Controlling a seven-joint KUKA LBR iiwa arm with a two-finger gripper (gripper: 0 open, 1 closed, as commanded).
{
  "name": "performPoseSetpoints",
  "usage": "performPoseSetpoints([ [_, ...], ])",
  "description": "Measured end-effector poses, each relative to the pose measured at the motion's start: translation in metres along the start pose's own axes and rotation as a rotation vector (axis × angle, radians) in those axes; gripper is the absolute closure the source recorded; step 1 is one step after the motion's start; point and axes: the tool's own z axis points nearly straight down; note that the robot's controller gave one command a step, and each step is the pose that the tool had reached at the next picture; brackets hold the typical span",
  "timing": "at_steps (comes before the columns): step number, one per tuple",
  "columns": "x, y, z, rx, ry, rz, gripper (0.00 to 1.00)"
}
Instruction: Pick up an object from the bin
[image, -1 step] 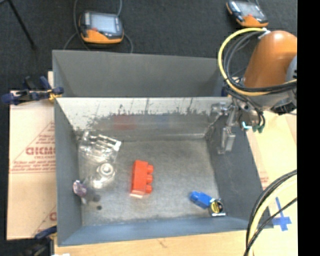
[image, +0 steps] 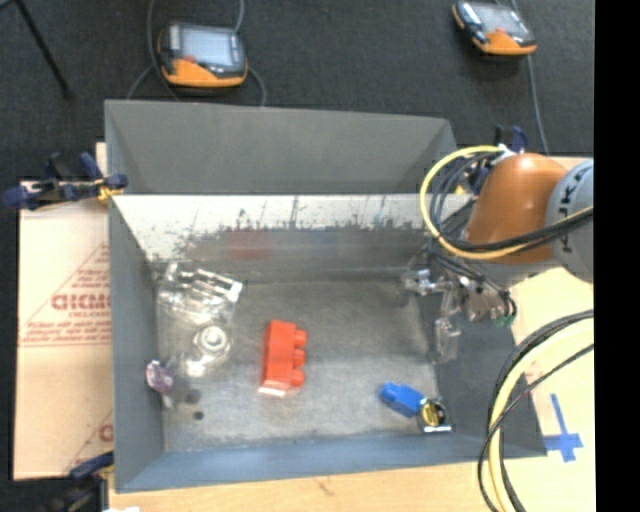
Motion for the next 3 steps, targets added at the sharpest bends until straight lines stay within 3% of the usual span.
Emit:
performPoseSetpoints([
  [1,0.089,0.015,-0.015,0.002,-0.002,-0.261,0.0],
  [2,0.092,0.06,0.016,0.001,-0.006,-0.219,0.0],
  [3,0.091,0.057,0.014,0.006,-0.011,-0.222,1.0],
])
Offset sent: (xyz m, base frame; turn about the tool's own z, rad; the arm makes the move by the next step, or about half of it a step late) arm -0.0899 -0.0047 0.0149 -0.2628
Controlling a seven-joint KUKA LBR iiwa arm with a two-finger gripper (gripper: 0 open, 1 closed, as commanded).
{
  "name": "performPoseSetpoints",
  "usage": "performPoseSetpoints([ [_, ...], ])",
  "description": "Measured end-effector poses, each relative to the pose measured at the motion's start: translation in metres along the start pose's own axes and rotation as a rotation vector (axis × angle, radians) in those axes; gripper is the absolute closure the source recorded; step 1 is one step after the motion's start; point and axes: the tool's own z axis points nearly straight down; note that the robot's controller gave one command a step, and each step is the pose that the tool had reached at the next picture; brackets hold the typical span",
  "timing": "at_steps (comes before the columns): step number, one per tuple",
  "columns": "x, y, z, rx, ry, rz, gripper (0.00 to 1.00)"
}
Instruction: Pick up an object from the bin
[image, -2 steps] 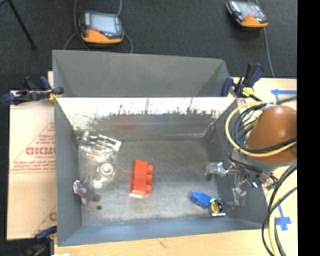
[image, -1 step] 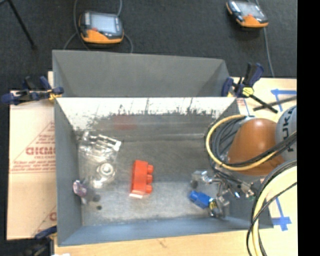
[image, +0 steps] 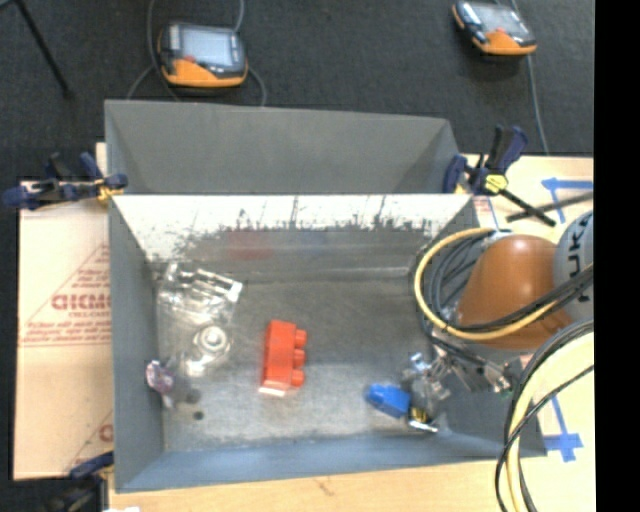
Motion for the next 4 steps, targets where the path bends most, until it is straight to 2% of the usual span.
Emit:
performPoseSetpoints([
  [1,-0.062,-0.052,0.001,0.0,0.0,-0.087,1.0],
  [2,-0.061,-0.05,0.001,-0.002,0.002,-0.087,0.0],
  [3,-0.001,0.012,-0.001,-0.006,0.005,-0.457,0.0],
  [4,-0.001,0.012,-0.001,-0.005,0.004,-0.459,1.0],
])
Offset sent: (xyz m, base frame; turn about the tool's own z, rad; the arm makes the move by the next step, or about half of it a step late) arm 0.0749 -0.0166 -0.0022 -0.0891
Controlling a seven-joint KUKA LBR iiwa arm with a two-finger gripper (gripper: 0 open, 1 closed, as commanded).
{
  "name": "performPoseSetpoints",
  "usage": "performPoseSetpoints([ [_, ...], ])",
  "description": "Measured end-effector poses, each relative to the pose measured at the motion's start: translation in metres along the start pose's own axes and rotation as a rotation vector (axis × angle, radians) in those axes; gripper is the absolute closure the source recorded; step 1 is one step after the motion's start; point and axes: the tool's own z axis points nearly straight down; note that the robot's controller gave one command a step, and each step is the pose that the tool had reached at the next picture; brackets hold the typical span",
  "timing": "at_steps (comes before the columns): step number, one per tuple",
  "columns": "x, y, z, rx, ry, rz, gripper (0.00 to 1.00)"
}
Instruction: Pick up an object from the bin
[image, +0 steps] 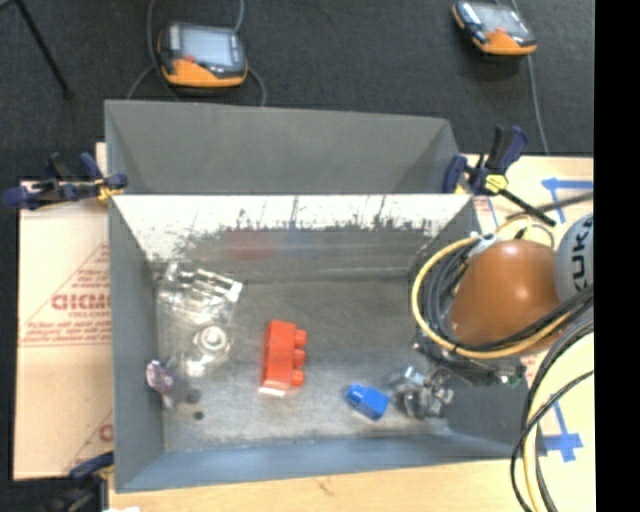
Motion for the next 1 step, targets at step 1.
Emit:
performPoseSetpoints([
  [1,0.0045,-0.0181,-0.1837,0.007,-0.003,0.042,1.0],
])
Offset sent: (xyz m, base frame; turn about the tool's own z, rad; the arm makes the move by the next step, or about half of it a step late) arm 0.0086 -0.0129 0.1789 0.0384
